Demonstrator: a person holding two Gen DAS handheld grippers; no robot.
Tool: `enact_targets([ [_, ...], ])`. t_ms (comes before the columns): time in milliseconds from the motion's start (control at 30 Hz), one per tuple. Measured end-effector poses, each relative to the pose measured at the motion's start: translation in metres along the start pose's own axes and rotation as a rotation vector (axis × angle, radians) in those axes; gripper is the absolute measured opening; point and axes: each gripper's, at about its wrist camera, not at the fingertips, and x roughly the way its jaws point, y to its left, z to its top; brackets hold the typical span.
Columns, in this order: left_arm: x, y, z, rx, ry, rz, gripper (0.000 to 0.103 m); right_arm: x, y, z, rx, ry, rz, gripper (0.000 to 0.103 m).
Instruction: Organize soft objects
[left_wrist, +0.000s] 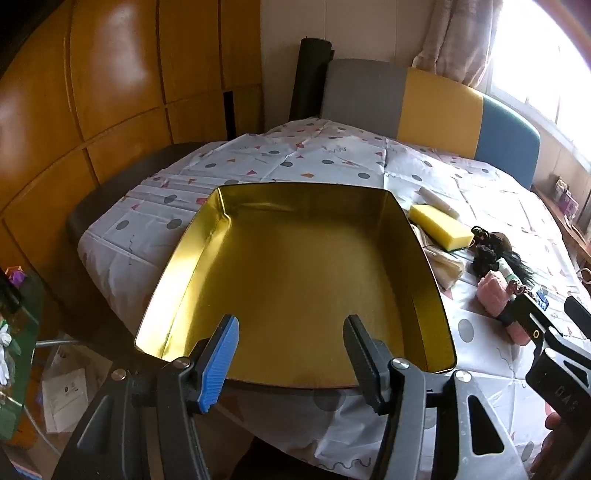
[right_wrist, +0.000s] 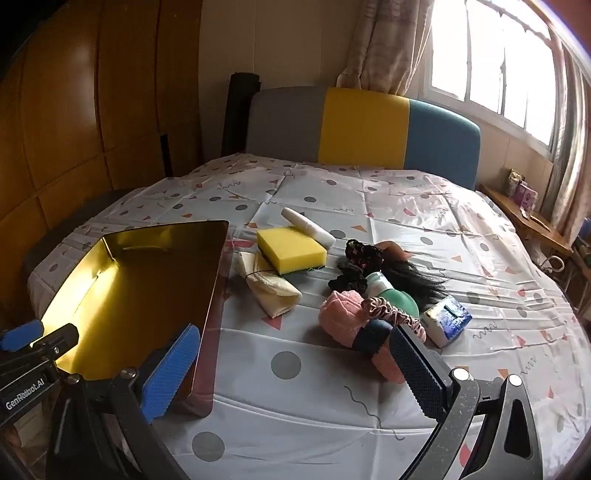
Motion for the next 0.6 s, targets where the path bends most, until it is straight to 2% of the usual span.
enact_targets([
  [400, -0.0023, -0.0026, -0.0007, 0.021, 0.016, -0.014, 0.060, -0.0031, 0.0024, 0.0019, -0.001, -0.017, 0.009, 0.103],
  [600, -0.0066, -0.0068, -0.0014, 0.028, -0.001, -0.011, 0.060, -0.0072, 0.0024, 0.0010, 0.003, -0.021, 0.012, 0.103],
])
